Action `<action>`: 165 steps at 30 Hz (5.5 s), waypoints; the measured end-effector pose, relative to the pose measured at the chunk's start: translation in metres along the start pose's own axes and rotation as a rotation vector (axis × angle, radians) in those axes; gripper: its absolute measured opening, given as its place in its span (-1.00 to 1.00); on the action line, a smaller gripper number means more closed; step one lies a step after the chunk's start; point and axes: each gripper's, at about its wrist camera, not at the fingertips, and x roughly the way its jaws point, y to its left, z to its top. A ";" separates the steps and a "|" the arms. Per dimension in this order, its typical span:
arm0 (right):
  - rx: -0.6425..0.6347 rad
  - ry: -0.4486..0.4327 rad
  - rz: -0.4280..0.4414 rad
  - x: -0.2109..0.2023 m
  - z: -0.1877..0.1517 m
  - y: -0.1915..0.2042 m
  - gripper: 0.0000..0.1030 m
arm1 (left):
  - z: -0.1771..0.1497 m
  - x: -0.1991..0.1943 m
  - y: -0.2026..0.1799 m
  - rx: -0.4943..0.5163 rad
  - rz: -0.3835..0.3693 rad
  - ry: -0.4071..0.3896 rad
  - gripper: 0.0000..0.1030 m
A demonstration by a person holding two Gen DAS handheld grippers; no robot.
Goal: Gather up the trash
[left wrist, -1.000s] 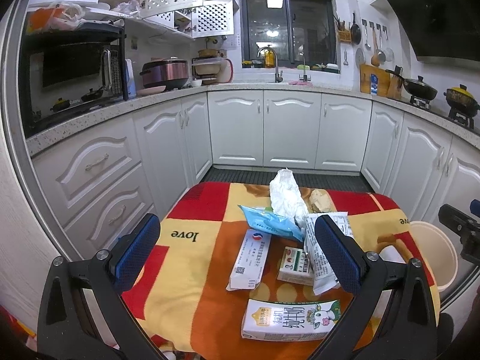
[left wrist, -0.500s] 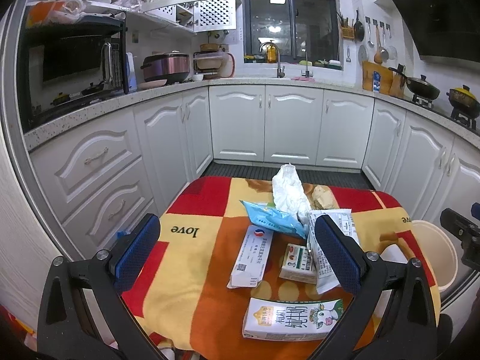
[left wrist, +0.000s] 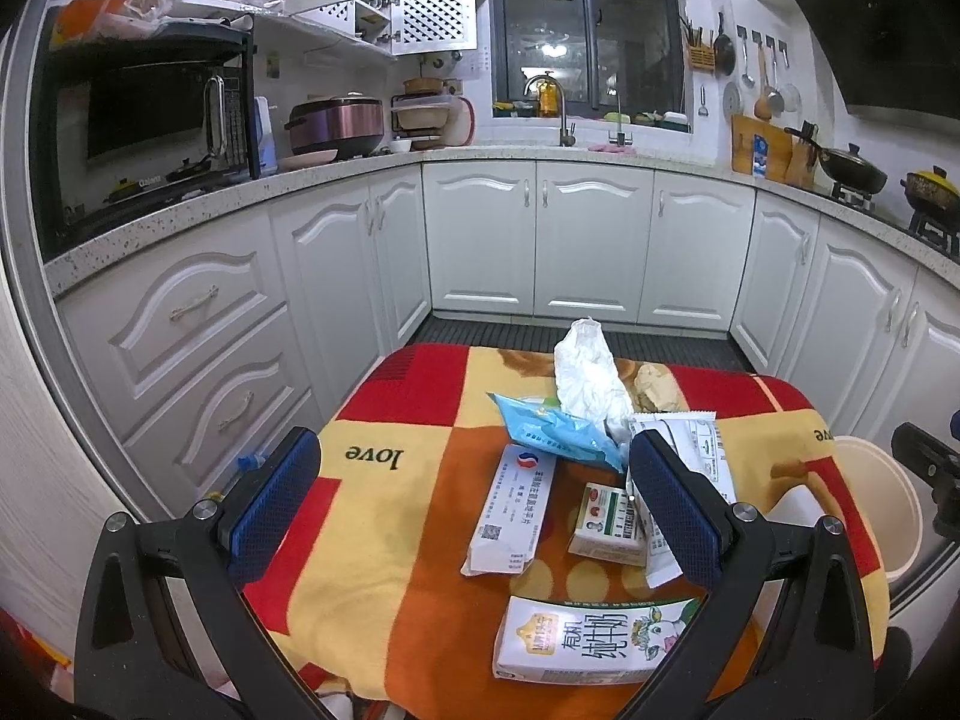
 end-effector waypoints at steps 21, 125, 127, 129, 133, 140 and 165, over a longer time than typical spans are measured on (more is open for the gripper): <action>-0.014 0.049 -0.007 0.013 -0.004 -0.004 0.99 | -0.003 0.017 0.001 0.020 0.009 0.034 0.99; 0.059 0.407 0.625 0.060 -0.066 0.017 0.41 | -0.061 0.102 -0.020 -0.072 -0.146 0.596 0.54; 0.065 0.420 0.630 0.066 -0.068 0.021 0.40 | -0.062 0.101 -0.014 -0.062 -0.158 0.604 0.50; 0.067 0.415 0.580 0.072 -0.068 0.022 0.40 | -0.065 0.101 -0.011 -0.058 -0.157 0.612 0.50; 0.082 0.431 0.526 0.092 -0.068 0.024 0.40 | -0.071 0.099 -0.010 -0.090 -0.158 0.595 0.51; -0.116 0.337 0.359 0.090 -0.067 0.059 0.31 | -0.073 0.094 -0.017 -0.054 -0.169 0.560 0.50; -0.090 0.363 0.342 0.073 -0.060 0.031 -0.05 | -0.075 0.081 -0.005 -0.077 -0.217 0.544 0.33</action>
